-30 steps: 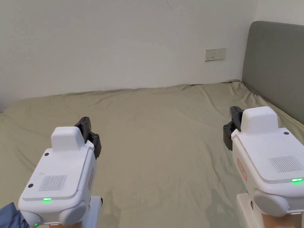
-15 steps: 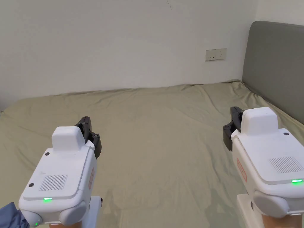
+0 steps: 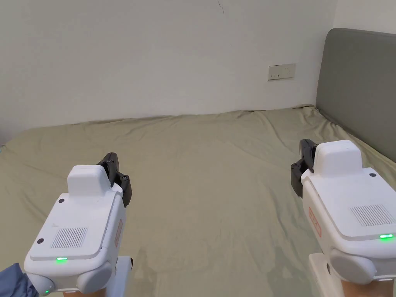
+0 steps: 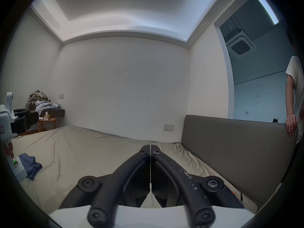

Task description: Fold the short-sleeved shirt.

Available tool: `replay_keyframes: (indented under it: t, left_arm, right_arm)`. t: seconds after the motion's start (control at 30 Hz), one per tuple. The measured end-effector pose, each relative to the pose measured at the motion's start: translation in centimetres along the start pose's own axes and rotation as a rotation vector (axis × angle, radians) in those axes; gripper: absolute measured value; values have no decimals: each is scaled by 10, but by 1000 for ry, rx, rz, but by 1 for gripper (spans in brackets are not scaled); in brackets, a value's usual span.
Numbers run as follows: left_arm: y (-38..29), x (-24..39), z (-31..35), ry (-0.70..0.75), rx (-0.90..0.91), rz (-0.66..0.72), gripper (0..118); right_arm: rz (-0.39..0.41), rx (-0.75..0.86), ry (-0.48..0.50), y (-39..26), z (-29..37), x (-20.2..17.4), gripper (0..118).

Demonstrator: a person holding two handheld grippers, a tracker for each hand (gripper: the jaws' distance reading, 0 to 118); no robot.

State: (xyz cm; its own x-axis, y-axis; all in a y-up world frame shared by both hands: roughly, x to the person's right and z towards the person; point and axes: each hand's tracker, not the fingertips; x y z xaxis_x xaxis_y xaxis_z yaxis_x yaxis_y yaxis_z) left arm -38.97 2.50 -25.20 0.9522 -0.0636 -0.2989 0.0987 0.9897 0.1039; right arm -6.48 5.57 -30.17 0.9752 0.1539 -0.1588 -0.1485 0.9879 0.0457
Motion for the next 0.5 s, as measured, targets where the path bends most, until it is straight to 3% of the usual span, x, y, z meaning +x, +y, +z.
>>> replay_keyframes:
  t: [0.07, 0.1, 0.13, 0.17, 0.2, 0.23, 0.27, 0.3, 0.5]
  left_arm:
    - [0, 0, 0, 3, -1, 3, 0]
    - [0, -1, 0, 3, -4, 6, 2]
    - [0, -1, -1, 3, -7, 11, 9]
    - [0, -2, -2, 5, -16, 21, 24]
    - [0, -2, -3, 3, -30, 30, 57]
    - [1, -4, -5, -4, -40, 41, 83]
    - [0, -5, -7, -19, -52, 53, 106]
    - [0, -5, -7, -26, -60, 62, 118]
    - [-6, -3, -1, -5, -37, 67, 118]
  right_arm:
    - [0, -2, -1, -1, 0, 0, 3]
    - [-1, -5, -3, -1, 0, 0, 8]
    - [1, -11, -6, -1, 0, -1, 20]
    - [3, -21, 4, -2, -1, -1, 36]
    - [-1, -29, 8, -2, -1, -1, 57]
    - [-6, -31, 10, -3, -1, -1, 87]
    - [-9, -37, 8, -4, -2, -1, 108]
    - [-12, -45, 7, -5, -3, -2, 118]
    - [-26, -51, -8, -9, -3, -1, 118]
